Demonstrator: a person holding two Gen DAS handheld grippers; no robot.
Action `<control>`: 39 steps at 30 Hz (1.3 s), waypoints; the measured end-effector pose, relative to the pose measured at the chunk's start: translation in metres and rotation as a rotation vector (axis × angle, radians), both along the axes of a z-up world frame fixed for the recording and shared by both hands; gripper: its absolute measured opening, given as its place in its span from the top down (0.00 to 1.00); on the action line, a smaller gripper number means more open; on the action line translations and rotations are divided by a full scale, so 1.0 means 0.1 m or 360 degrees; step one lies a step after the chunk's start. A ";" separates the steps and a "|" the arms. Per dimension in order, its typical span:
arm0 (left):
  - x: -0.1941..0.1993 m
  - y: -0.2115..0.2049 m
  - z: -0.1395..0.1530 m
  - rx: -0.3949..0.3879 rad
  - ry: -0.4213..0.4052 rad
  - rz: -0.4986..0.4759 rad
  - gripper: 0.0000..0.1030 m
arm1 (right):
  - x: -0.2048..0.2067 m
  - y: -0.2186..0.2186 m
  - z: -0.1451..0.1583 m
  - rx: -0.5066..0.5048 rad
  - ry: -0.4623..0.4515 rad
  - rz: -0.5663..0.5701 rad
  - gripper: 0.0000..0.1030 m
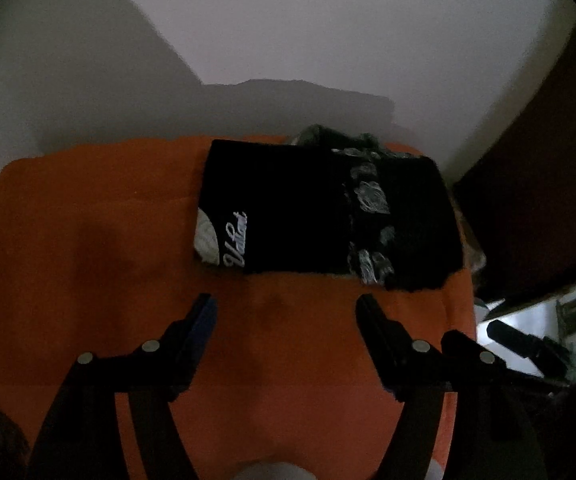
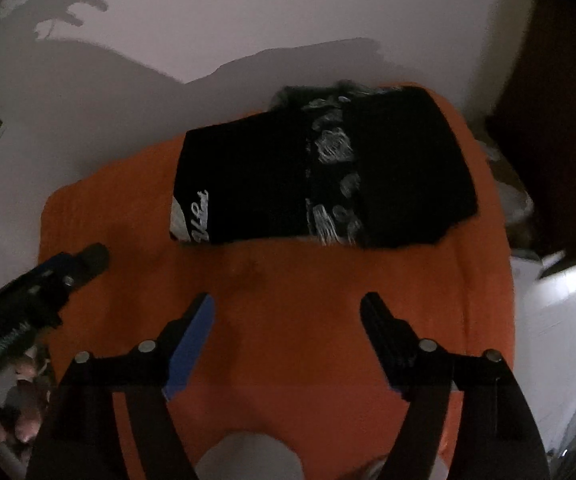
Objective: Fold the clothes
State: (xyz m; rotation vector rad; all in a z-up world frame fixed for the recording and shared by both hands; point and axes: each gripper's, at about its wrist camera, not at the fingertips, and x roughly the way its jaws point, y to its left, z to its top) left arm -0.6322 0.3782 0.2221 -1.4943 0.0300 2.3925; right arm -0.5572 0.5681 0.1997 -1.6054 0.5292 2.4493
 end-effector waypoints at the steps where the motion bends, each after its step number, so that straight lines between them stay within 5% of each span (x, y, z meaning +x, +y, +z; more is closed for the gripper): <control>1: 0.17 -0.06 0.07 -0.0003 0.0019 -0.0019 0.28 | 0.20 -0.07 0.08 0.0008 0.0025 -0.0002 0.27; 9: 1.69 -0.41 0.32 -0.0008 0.0135 -0.0101 0.24 | 1.62 -0.44 0.68 0.0072 0.0240 0.0010 0.18; 13: 1.92 -0.43 0.21 -0.0082 0.0115 -0.0084 0.24 | 1.94 -0.48 0.73 0.0069 0.0288 0.0036 0.17; 24: 1.83 -0.21 -0.06 -0.0163 0.0382 -0.0083 0.24 | 1.67 -0.36 -0.09 0.0093 0.0211 0.0088 0.14; 29: 1.85 -0.25 -0.36 -0.0179 0.0389 -0.0064 0.24 | 1.63 -0.38 -0.36 0.0114 0.0261 0.0070 0.14; 31: 1.89 -0.30 -0.47 -0.0196 0.0369 -0.0045 0.24 | 1.68 -0.41 -0.43 0.0115 0.0260 0.0067 0.05; 39: 2.45 -0.48 -0.57 -0.0241 0.0405 -0.0063 0.24 | 2.13 -0.67 -0.60 0.0123 0.0314 0.0061 0.04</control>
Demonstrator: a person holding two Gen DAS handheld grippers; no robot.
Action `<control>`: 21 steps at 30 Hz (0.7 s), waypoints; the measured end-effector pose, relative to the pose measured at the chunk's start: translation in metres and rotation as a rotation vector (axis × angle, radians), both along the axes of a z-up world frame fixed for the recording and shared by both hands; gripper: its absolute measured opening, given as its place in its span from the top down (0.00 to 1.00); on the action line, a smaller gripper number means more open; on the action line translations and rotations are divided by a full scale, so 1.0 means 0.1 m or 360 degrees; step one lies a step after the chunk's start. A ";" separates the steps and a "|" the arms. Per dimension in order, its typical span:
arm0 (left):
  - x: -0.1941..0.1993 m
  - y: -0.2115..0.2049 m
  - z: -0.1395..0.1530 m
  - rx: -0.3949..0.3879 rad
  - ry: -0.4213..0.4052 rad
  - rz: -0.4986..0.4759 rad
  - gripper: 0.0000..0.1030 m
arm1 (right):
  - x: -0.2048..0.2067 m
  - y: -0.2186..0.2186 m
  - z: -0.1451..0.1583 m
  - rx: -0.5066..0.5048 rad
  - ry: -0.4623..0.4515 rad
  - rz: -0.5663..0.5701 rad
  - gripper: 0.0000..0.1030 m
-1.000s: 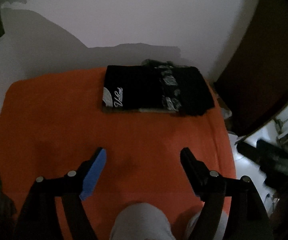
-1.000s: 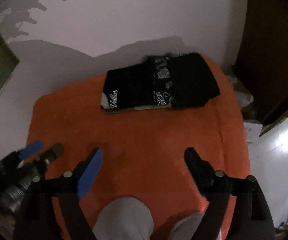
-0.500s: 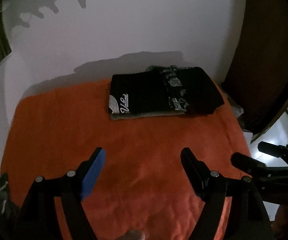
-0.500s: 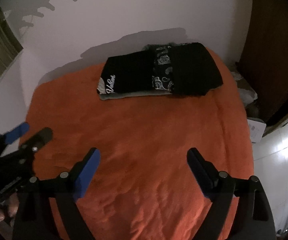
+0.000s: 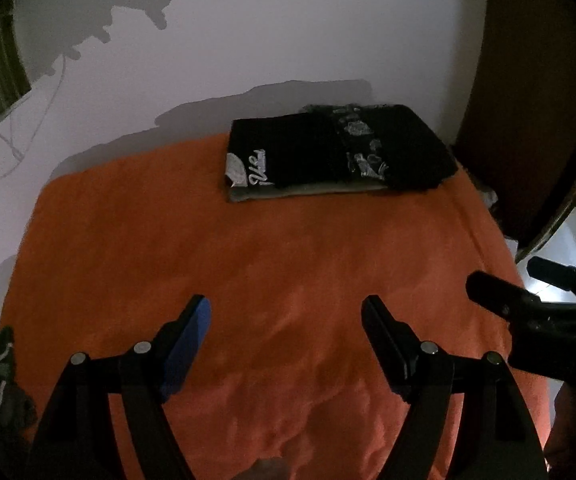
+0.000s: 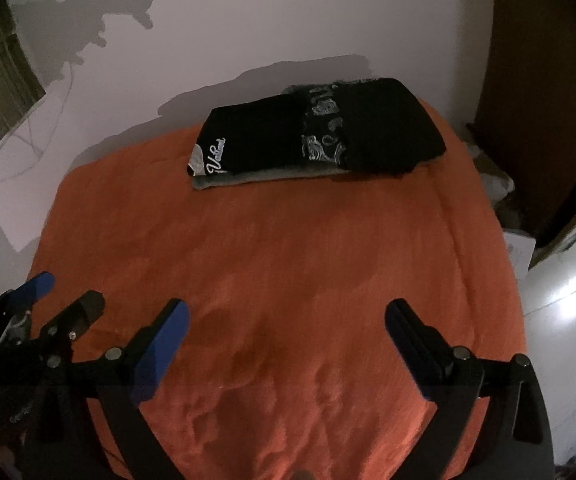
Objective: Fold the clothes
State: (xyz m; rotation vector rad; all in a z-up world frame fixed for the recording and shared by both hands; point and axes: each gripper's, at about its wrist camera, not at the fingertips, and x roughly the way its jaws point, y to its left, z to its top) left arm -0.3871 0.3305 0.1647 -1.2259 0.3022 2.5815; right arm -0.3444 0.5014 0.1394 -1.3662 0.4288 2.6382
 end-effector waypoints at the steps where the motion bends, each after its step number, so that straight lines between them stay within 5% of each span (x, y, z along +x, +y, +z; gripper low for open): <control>1: 0.05 0.00 0.01 -0.0016 0.0021 -0.0008 0.24 | 0.05 -0.04 -0.01 0.0006 -0.0006 0.0011 0.04; 5: 0.11 0.04 0.01 -0.0065 0.0068 -0.0031 0.24 | 0.12 -0.12 0.03 0.0074 -0.0010 0.0025 0.04; 9: 0.09 -0.01 -0.02 0.0025 0.0035 -0.0035 0.24 | 0.15 -0.17 0.07 0.0130 -0.0001 0.0025 0.04; 21: 0.10 -0.13 -0.02 0.0029 0.0040 0.0016 0.24 | 0.11 -0.28 -0.01 0.0081 -0.0034 0.0074 0.04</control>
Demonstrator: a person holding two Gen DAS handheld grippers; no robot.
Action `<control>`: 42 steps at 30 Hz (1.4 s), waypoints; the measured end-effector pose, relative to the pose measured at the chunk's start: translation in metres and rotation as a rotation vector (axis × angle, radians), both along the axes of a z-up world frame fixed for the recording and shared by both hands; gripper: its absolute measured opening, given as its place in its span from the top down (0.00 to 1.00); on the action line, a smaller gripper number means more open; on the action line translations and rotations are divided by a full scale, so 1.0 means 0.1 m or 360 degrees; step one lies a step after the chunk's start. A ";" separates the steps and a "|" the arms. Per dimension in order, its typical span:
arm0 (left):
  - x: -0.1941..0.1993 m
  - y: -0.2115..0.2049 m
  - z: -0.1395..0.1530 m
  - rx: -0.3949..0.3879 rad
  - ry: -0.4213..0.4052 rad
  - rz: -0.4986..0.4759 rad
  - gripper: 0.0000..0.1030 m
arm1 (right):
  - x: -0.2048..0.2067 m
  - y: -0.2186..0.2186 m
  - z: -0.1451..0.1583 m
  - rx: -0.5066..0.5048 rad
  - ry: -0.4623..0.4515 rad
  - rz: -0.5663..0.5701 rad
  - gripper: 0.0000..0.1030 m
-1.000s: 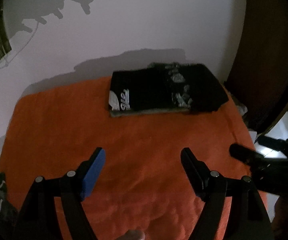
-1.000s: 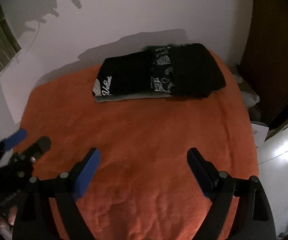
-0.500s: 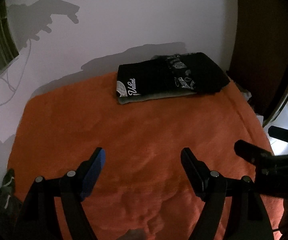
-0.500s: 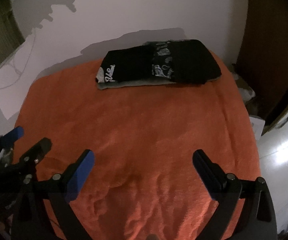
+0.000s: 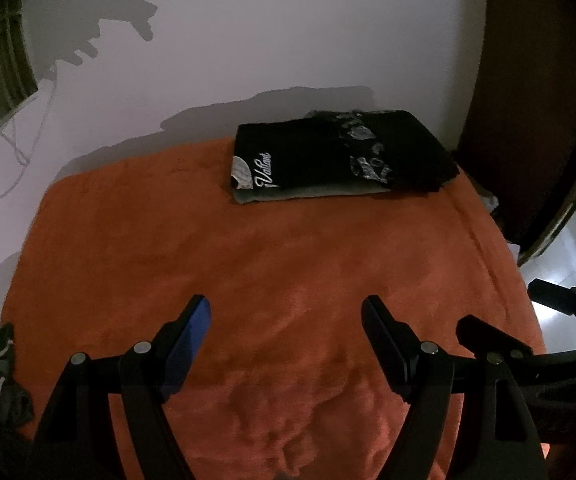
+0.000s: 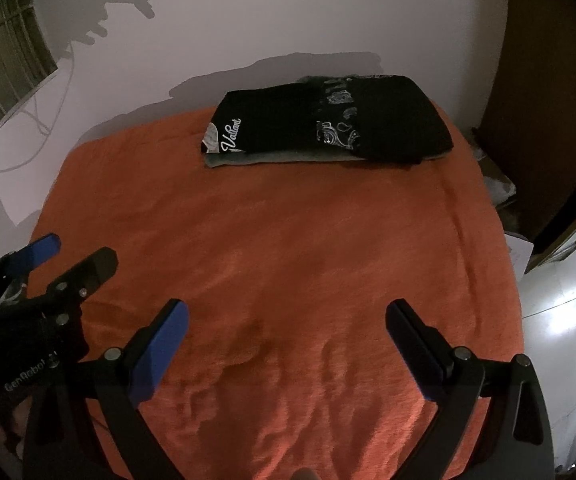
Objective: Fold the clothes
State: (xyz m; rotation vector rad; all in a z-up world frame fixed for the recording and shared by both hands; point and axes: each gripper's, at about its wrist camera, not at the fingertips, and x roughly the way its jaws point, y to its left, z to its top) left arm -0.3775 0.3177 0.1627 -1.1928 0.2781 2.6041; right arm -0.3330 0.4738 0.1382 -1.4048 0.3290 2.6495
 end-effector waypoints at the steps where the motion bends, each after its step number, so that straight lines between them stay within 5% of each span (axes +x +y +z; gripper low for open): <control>1: 0.01 -0.02 0.00 0.0001 -0.0002 0.0000 0.24 | -0.01 -0.01 0.01 0.0002 0.0003 0.0000 0.04; 42: 0.07 -0.07 -0.05 -0.0029 -0.0044 0.0018 0.24 | -0.02 0.06 -0.09 -0.0087 -0.0009 -0.0015 0.04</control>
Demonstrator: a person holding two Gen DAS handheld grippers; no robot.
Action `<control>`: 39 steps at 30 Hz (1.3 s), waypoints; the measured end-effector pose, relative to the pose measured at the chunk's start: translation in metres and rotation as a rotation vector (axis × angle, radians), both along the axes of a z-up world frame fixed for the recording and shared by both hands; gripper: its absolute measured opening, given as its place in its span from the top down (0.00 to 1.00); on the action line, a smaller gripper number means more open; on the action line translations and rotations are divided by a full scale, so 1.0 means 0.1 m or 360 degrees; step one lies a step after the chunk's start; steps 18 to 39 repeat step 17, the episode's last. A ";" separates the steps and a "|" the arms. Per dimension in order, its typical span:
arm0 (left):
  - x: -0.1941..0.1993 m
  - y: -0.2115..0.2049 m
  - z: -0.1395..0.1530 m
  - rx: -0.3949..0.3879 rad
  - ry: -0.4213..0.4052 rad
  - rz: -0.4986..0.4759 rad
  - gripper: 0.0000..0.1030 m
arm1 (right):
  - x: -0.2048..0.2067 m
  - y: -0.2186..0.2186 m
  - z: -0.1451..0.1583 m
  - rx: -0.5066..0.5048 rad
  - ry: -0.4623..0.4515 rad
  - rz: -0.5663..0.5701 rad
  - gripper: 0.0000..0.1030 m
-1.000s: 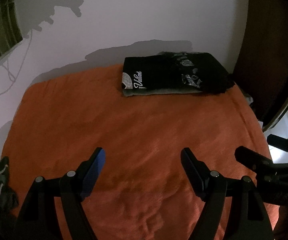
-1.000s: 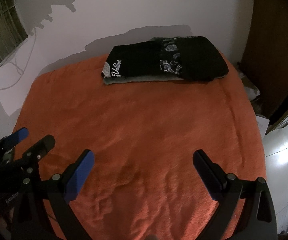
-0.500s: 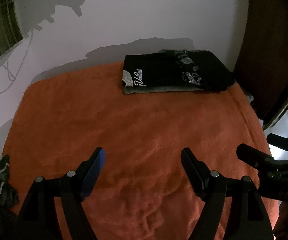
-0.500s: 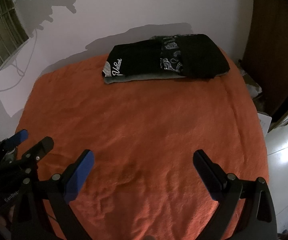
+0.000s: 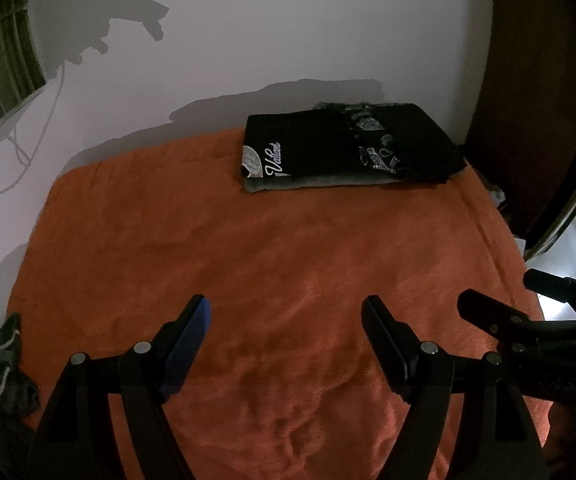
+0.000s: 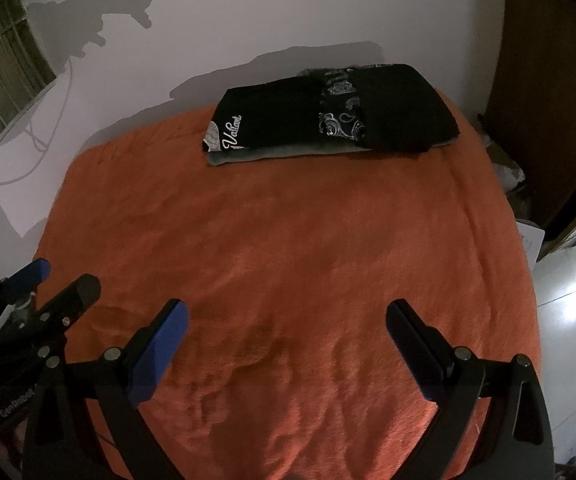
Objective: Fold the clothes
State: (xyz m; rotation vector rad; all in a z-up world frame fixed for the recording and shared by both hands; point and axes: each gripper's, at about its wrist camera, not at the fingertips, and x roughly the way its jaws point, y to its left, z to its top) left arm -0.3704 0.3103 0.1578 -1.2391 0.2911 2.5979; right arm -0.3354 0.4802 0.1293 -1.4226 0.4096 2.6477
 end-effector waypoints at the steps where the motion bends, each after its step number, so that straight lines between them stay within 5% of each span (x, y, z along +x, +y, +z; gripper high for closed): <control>1: 0.01 0.00 0.00 0.0002 -0.0003 -0.0001 0.24 | 0.00 -0.01 0.00 0.0002 0.0001 0.0006 0.04; 39: -0.06 0.00 -0.08 0.0039 -0.0044 0.0007 0.24 | 0.03 -0.02 -0.02 -0.0040 0.0025 0.0034 0.04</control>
